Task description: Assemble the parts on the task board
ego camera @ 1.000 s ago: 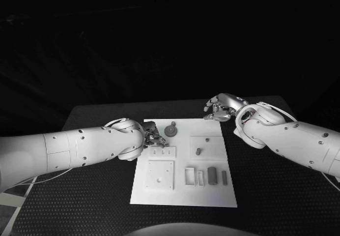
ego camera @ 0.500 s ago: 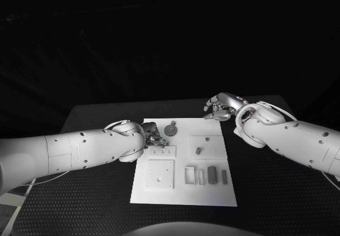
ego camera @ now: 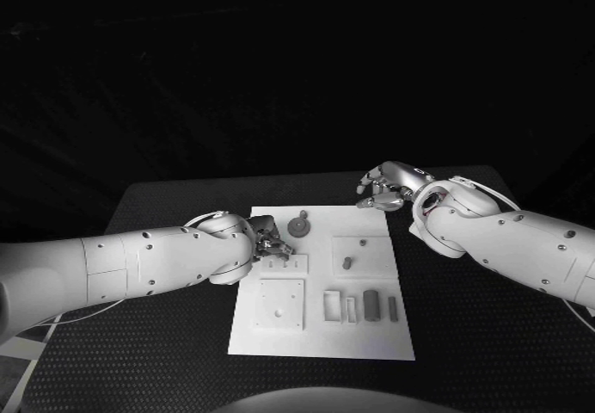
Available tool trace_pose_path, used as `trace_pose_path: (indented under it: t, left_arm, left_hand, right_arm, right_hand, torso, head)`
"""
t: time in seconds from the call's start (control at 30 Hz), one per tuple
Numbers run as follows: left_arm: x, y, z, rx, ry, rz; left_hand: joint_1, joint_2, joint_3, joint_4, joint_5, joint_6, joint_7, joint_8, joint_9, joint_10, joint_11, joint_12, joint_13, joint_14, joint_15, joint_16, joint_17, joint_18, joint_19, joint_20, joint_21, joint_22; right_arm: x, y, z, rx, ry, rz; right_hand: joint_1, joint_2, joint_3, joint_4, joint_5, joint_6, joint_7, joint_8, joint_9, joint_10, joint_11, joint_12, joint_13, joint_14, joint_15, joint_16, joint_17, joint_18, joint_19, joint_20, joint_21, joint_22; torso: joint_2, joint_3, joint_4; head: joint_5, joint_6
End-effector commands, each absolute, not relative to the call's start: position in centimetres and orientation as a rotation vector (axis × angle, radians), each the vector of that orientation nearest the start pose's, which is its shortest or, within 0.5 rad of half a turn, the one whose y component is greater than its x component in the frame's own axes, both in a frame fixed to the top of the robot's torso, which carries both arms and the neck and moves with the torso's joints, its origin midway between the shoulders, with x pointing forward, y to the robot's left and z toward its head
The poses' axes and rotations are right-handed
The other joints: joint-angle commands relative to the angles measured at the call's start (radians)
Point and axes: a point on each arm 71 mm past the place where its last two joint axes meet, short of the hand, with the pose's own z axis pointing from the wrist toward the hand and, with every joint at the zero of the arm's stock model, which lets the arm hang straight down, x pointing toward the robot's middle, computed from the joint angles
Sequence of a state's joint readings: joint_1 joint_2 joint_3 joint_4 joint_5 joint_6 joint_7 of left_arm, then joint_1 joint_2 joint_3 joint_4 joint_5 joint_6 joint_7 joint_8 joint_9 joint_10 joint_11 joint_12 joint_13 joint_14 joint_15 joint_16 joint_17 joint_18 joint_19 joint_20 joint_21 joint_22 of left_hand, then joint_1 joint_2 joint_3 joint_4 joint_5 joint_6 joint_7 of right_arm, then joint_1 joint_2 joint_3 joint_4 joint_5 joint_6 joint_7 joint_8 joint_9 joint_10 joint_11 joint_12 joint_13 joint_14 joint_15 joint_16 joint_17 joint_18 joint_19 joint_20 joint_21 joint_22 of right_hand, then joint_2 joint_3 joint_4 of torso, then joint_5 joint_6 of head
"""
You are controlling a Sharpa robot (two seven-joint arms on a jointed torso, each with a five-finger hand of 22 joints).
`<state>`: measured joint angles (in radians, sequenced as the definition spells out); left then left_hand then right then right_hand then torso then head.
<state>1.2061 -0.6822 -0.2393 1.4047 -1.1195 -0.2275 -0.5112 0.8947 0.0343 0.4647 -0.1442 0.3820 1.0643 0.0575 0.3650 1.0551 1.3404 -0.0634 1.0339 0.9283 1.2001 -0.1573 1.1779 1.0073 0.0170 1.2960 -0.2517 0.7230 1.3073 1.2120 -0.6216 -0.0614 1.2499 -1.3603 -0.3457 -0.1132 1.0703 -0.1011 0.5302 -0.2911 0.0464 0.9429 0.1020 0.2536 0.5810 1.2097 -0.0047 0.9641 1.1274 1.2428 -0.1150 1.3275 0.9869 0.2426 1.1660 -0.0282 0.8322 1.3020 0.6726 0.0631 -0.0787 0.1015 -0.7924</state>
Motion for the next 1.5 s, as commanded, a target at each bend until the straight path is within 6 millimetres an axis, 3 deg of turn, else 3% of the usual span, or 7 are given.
trace_pose_path:
  t: [0.03, 1.5]
  left_arm:
    - [47.43, 18.25, -28.20, -0.240, 2.165, -0.342]
    - [47.22, 18.40, -29.02, -0.214, 2.169, -0.318]
  left_hand:
    - [0.007, 0.001, 0.106, -0.099, 0.007, 0.124, -0.069, -0.003, -0.001, -0.059, -0.056, -0.004, -0.001, -0.022, -0.030, 0.006, -0.002, 0.047, 0.016, -0.021, -0.007, 0.015]
    - [0.006, 0.002, 0.107, -0.099, 0.006, 0.128, -0.069, -0.008, -0.006, -0.057, -0.056, -0.003, -0.005, -0.021, -0.031, 0.007, -0.005, 0.047, 0.018, -0.021, -0.008, 0.015]
  right_arm:
    - [53.31, -16.76, -20.10, -0.048, 1.682, 0.626]
    - [53.26, -16.81, -20.12, -0.049, 1.686, 0.626]
  right_hand:
    - [-0.001, 0.006, 0.003, 0.002, 0.002, 0.006, 0.010, -0.004, 0.002, -0.004, 0.003, -0.005, -0.001, -0.001, 0.005, -0.005, 0.000, 0.019, 0.003, 0.001, -0.004, 0.001]
    - [-0.002, 0.007, 0.003, 0.001, 0.002, 0.006, 0.010, -0.004, 0.003, -0.004, 0.003, -0.005, -0.001, -0.001, 0.005, -0.005, 0.001, 0.019, 0.003, 0.001, -0.004, 0.002]
  torso:
    - [0.001, -0.0001, -0.0003]
    - [0.001, 0.0003, -0.0003]
  head:
    - [-0.001, -0.001]
    - [-0.001, -0.013]
